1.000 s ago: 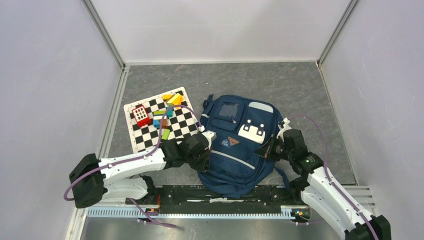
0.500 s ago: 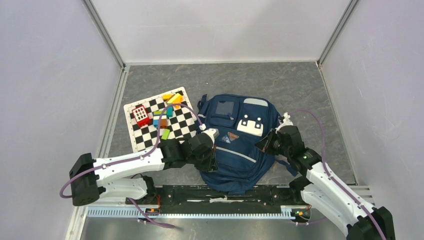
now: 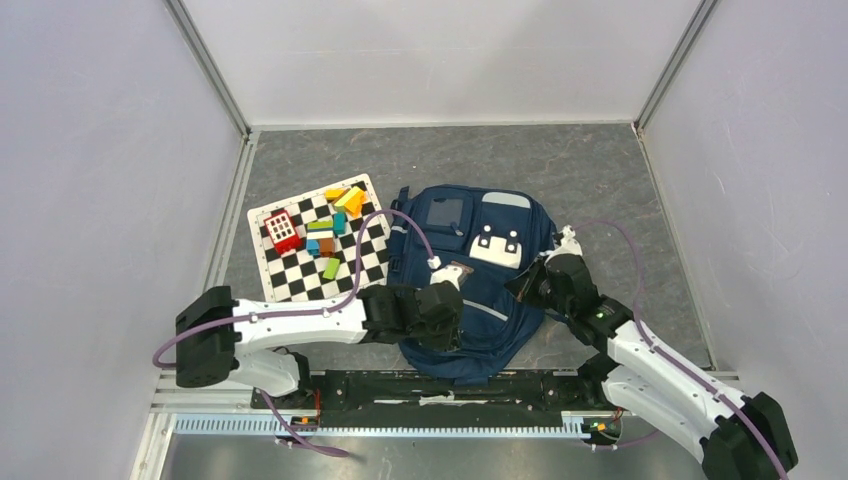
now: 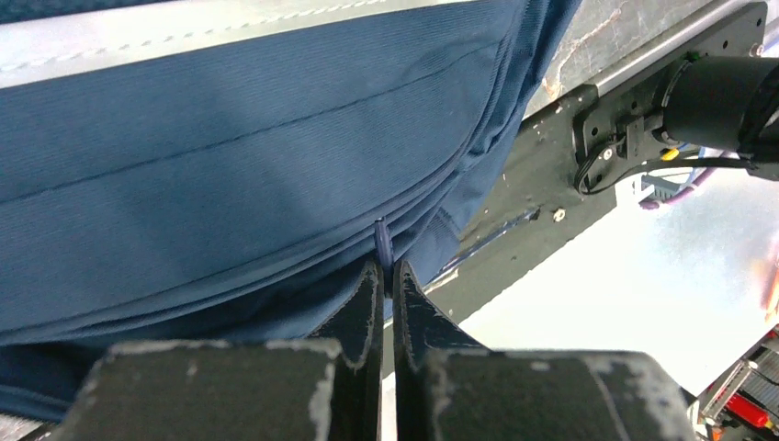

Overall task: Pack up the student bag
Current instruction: Zip the student bag at the center of the board.

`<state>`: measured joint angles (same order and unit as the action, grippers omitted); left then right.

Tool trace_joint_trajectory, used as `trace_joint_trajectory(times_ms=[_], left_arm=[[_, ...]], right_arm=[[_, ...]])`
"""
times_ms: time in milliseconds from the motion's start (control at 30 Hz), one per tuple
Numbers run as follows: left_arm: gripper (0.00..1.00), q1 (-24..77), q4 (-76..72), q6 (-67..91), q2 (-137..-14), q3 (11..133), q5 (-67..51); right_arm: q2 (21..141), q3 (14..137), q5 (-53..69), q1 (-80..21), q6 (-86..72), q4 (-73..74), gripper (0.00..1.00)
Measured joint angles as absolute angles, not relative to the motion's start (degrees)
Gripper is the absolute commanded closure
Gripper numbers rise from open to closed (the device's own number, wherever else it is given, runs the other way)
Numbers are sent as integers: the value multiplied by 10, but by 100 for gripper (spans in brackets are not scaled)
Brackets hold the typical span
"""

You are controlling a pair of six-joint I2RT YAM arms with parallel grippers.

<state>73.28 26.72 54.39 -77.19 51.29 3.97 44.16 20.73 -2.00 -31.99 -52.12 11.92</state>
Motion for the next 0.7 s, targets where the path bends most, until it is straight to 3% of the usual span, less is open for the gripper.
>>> trace_joint_trajectory(times_ms=[700], left_arm=[[98, 790, 150, 545, -978, 611, 125]], right_arm=[[462, 258, -76, -355, -457, 163, 100]])
